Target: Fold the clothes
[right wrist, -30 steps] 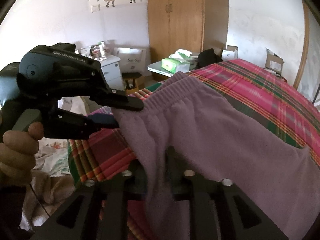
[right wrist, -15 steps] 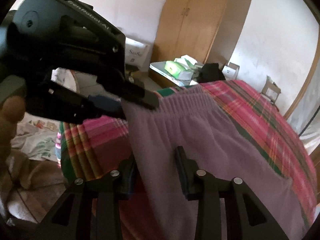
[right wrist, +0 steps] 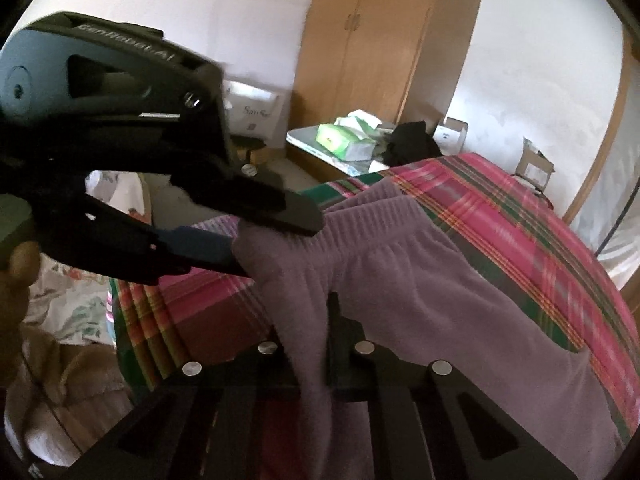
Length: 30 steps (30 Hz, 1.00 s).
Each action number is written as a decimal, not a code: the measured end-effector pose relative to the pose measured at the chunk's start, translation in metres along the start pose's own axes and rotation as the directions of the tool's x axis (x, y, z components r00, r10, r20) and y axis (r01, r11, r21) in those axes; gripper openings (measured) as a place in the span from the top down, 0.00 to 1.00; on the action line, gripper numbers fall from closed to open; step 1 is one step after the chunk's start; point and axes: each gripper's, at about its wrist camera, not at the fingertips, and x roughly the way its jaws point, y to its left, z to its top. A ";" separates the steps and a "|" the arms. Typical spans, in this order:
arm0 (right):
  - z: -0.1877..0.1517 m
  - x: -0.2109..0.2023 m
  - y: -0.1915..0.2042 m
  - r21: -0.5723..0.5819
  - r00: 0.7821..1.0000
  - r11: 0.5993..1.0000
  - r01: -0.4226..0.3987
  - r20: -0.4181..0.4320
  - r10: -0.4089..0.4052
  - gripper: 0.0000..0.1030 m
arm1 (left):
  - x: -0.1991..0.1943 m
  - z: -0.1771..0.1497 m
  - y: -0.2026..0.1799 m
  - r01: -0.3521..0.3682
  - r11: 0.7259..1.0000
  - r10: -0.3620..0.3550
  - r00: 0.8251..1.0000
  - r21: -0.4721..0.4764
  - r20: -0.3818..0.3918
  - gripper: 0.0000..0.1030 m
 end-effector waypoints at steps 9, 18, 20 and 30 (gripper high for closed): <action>-0.008 -0.005 -0.005 0.037 0.999 0.999 -0.034 0.024 0.033 0.92 | 0.031 0.033 0.001 -0.019 1.000 0.019 0.996 0.000 -0.087 0.65; -0.008 -0.008 -0.009 0.059 0.998 0.997 -0.059 0.033 0.057 0.92 | 0.065 0.059 -0.014 -0.067 0.997 0.075 0.980 0.046 -0.183 0.65; -0.008 -0.007 -0.009 0.065 0.998 0.996 -0.065 0.032 0.063 0.92 | 0.070 0.062 -0.017 -0.074 0.996 0.084 0.977 0.058 -0.198 0.65; -0.003 -0.005 0.000 0.030 0.999 0.998 -0.051 0.016 0.050 0.93 | 0.056 0.063 -0.007 -0.044 0.997 0.054 0.984 0.059 -0.168 0.83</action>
